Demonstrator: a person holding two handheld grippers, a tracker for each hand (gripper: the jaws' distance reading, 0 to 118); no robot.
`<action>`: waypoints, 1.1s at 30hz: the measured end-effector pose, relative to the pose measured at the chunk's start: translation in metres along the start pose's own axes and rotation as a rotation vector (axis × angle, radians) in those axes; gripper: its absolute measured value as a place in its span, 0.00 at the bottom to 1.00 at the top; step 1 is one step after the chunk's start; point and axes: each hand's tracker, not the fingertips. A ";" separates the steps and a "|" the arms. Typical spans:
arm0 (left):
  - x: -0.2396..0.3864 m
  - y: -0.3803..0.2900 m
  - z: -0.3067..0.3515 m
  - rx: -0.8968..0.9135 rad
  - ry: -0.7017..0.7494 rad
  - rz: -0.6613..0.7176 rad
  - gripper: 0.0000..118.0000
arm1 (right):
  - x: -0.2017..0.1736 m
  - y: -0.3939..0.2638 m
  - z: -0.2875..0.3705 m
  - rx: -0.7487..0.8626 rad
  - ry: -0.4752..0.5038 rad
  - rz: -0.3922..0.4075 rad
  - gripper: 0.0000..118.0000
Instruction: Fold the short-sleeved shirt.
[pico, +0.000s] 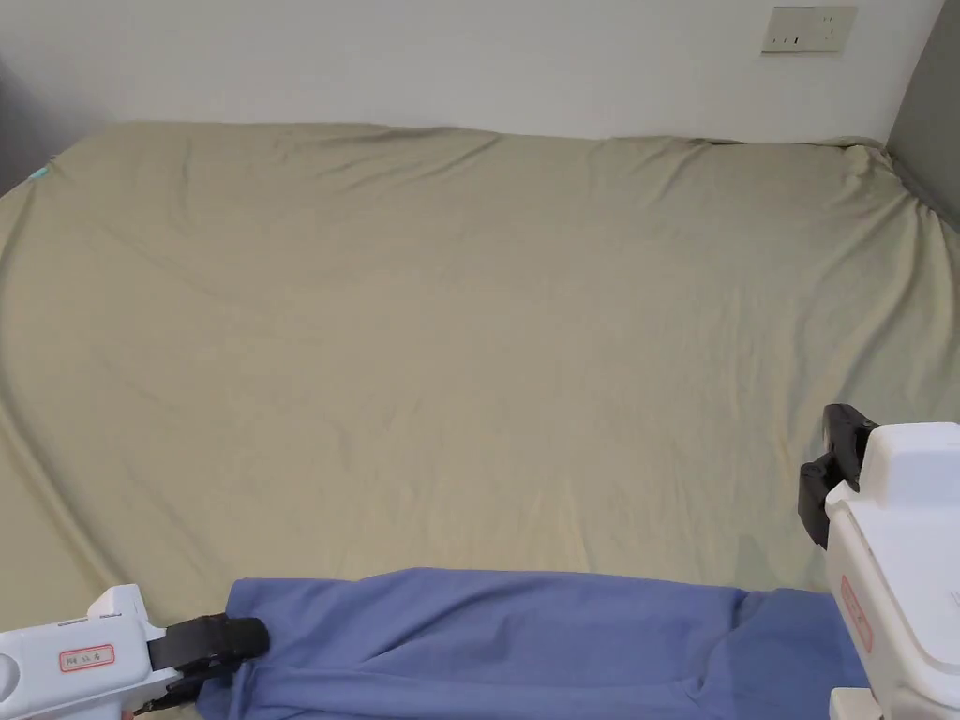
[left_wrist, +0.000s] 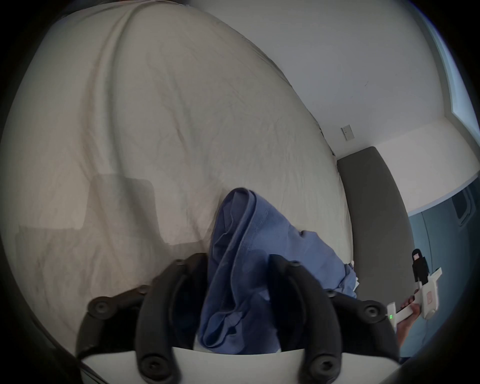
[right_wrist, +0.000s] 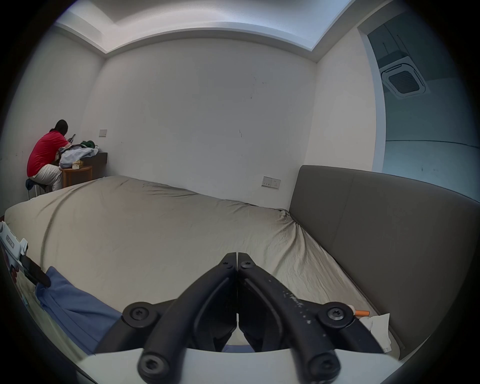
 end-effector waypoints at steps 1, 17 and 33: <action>0.000 -0.001 0.001 0.013 0.007 -0.017 0.37 | 0.000 0.000 -0.001 -0.003 0.003 -0.001 0.01; 0.040 0.014 0.048 0.098 0.088 -0.144 0.04 | 0.015 0.008 0.004 0.023 0.003 -0.026 0.01; 0.129 -0.003 0.046 0.107 0.238 -0.316 0.04 | 0.036 0.001 0.018 0.040 0.006 -0.067 0.01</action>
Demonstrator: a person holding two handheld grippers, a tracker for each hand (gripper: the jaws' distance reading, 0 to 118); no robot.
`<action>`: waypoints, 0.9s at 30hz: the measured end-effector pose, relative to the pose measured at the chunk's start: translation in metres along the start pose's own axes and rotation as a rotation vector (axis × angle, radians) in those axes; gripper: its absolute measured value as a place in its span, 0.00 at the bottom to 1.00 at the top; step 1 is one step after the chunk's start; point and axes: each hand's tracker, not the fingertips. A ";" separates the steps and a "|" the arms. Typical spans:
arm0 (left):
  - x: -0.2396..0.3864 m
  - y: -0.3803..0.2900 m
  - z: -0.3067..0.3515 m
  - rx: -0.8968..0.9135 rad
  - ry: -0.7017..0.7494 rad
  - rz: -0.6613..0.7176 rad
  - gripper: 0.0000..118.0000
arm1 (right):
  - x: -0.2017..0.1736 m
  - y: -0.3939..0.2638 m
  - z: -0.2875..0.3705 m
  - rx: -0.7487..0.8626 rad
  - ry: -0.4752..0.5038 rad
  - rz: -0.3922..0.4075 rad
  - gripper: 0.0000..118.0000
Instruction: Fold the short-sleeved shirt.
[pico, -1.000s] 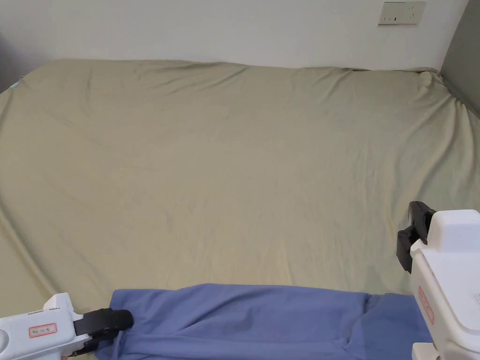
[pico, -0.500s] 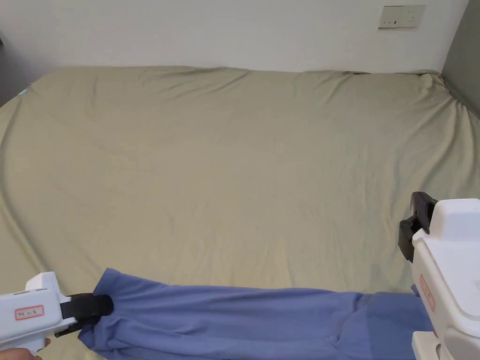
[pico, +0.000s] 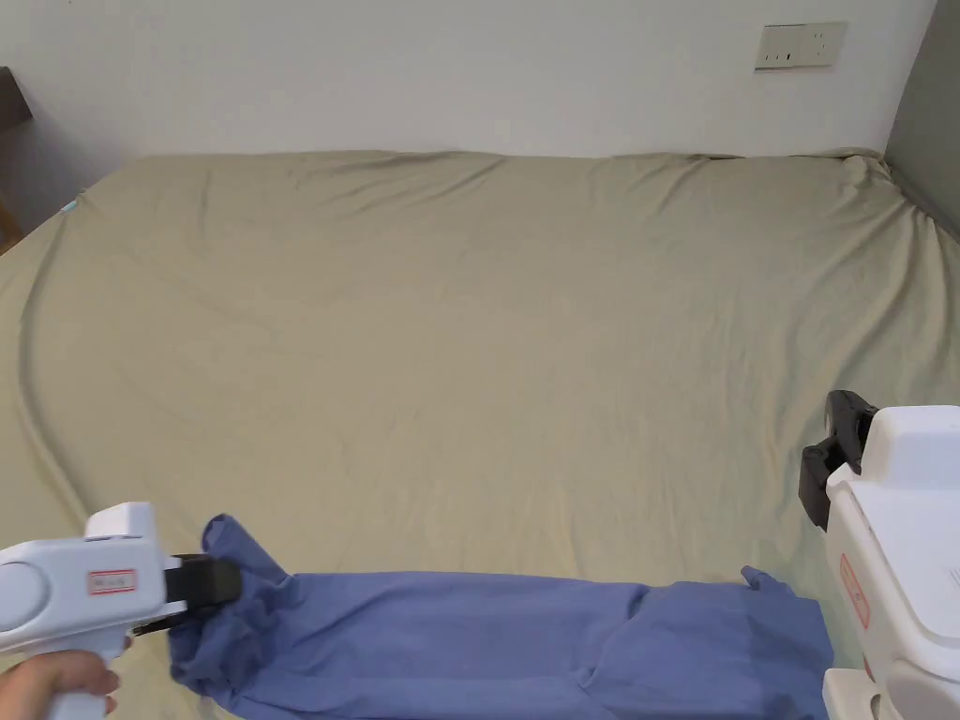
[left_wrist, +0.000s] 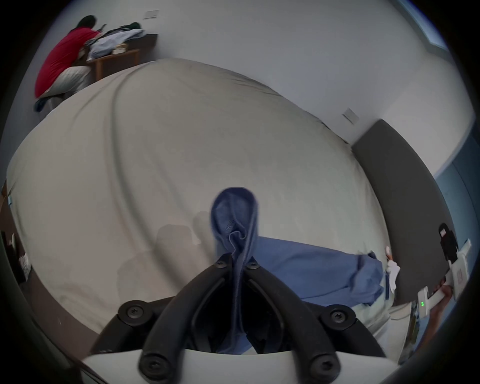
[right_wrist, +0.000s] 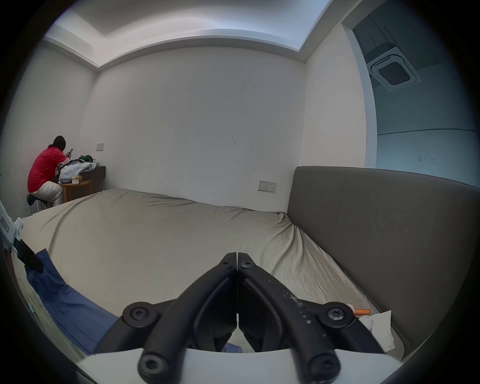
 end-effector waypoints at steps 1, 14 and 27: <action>0.016 -0.002 -0.005 0.001 -0.018 -0.029 0.04 | 0.001 0.000 0.001 0.001 0.000 -0.002 0.01; 0.167 -0.052 -0.113 -0.204 -0.165 -0.186 0.04 | 0.036 -0.004 0.015 0.002 -0.059 -0.018 0.01; 0.183 -0.056 -0.105 -0.183 -0.262 -0.151 0.96 | 0.045 -0.006 0.018 -0.010 -0.087 -0.026 0.01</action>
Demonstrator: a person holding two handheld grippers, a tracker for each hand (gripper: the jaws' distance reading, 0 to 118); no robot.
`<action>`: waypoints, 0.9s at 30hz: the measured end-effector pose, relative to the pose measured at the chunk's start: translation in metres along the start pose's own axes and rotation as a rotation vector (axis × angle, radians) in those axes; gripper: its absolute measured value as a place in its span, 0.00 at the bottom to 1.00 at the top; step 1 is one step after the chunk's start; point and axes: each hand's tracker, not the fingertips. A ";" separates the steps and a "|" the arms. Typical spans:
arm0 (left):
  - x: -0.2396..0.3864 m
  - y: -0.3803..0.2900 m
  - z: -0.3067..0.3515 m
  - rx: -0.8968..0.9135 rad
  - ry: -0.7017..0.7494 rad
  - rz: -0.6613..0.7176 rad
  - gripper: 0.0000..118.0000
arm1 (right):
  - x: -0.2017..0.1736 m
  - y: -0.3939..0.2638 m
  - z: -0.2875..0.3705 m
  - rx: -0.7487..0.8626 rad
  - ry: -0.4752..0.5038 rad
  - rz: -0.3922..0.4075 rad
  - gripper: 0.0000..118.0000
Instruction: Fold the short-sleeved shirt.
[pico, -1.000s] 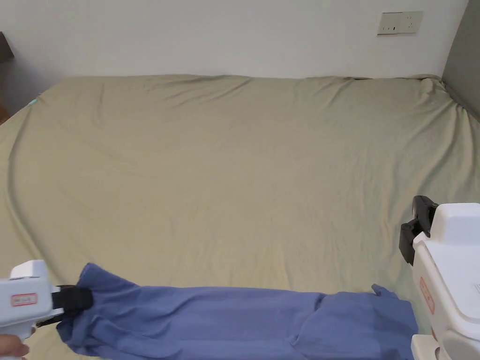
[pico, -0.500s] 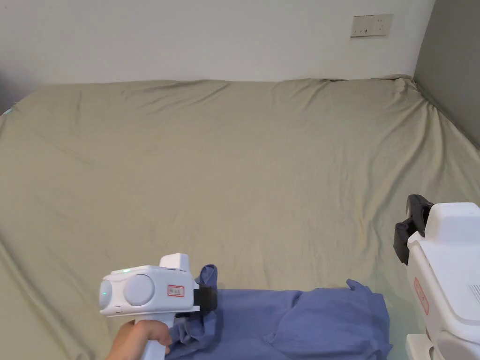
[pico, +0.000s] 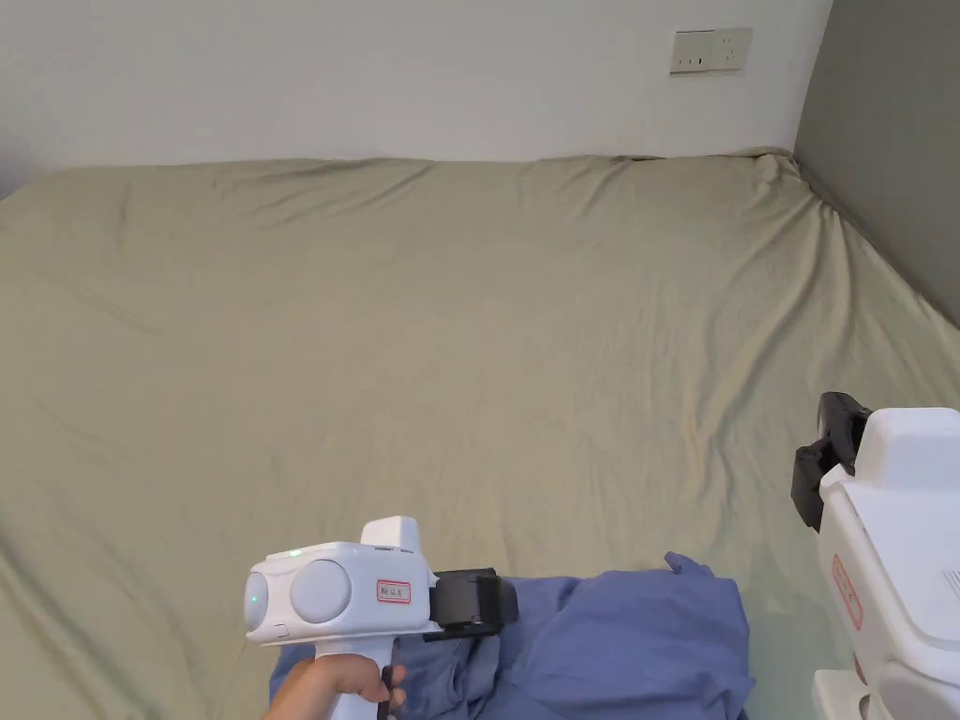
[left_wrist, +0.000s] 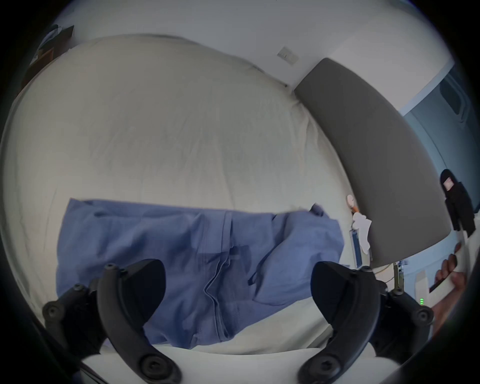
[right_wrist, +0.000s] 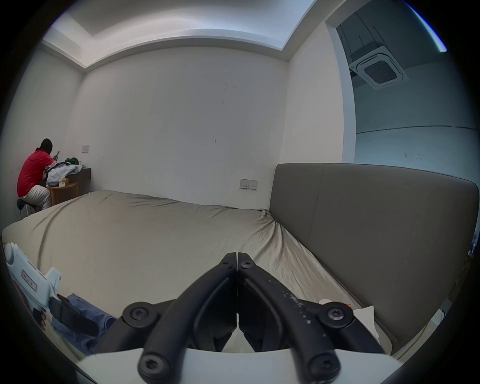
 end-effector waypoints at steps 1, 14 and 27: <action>0.003 0.000 0.007 0.022 0.009 -0.005 0.96 | -0.001 0.001 0.000 0.000 0.003 -0.002 0.01; -0.017 -0.021 0.062 0.420 0.287 -0.206 0.00 | -0.007 0.004 0.002 0.007 0.029 0.002 0.01; 0.012 -0.083 -0.041 0.166 0.276 -0.365 0.00 | 0.006 -0.004 0.001 -0.018 0.010 0.004 0.01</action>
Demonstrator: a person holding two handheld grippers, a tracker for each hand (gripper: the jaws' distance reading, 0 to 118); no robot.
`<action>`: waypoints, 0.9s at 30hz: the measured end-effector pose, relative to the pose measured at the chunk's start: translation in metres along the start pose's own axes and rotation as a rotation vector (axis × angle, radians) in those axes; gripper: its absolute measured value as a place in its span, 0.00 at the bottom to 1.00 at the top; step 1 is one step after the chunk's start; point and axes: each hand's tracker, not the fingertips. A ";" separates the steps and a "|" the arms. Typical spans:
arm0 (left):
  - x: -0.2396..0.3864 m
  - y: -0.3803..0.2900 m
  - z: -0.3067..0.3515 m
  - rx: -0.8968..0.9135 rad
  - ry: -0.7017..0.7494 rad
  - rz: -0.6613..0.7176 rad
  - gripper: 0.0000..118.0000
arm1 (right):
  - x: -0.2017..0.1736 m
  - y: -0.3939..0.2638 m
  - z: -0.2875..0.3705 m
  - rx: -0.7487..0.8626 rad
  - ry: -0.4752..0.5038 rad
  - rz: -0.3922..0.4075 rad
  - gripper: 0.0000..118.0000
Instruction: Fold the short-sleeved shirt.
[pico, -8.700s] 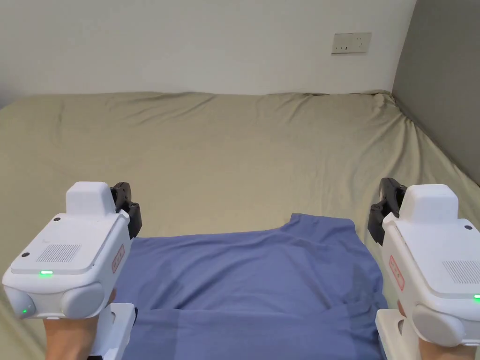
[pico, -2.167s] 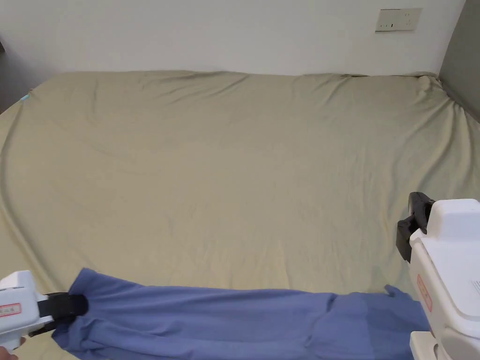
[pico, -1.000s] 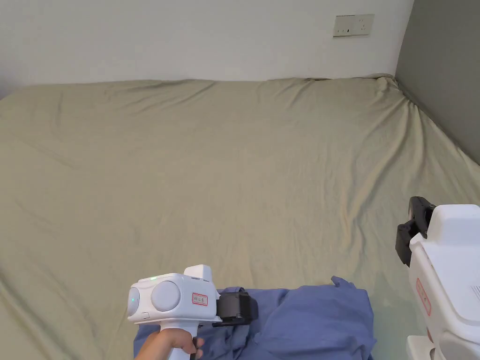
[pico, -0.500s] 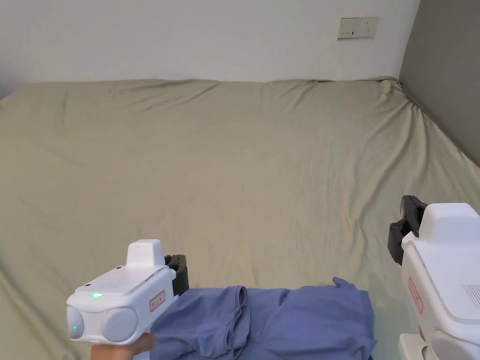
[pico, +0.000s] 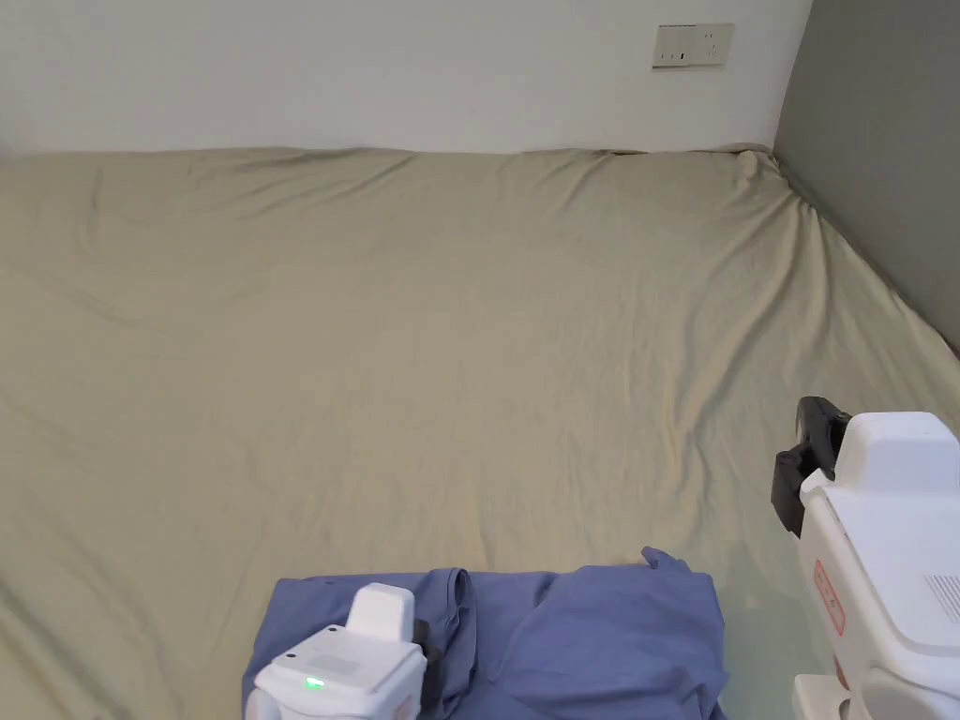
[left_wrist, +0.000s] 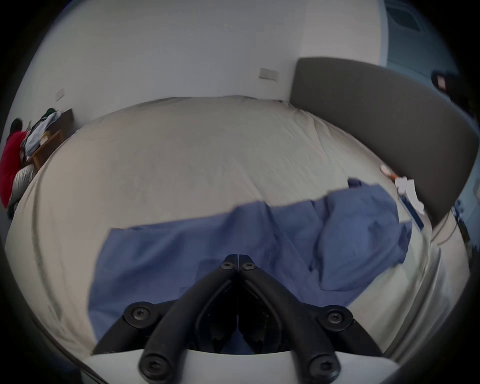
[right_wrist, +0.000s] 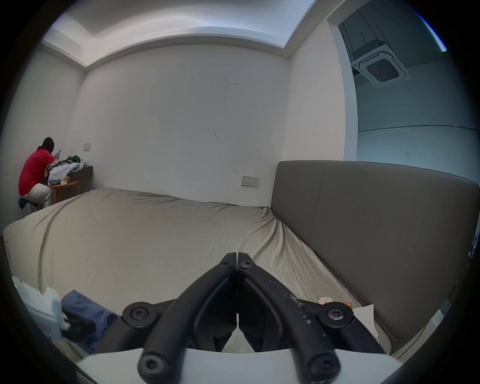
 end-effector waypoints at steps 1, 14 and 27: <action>0.006 -0.002 -0.005 -0.016 -0.015 0.005 0.00 | 0.001 0.000 0.000 -0.002 -0.003 0.001 0.01; -0.010 0.018 0.017 0.051 -0.084 0.147 0.00 | 0.004 0.000 0.003 -0.007 -0.018 0.009 0.01; -0.176 0.020 0.071 0.000 -0.246 0.637 0.96 | -0.020 0.006 0.000 -0.003 0.033 0.020 0.01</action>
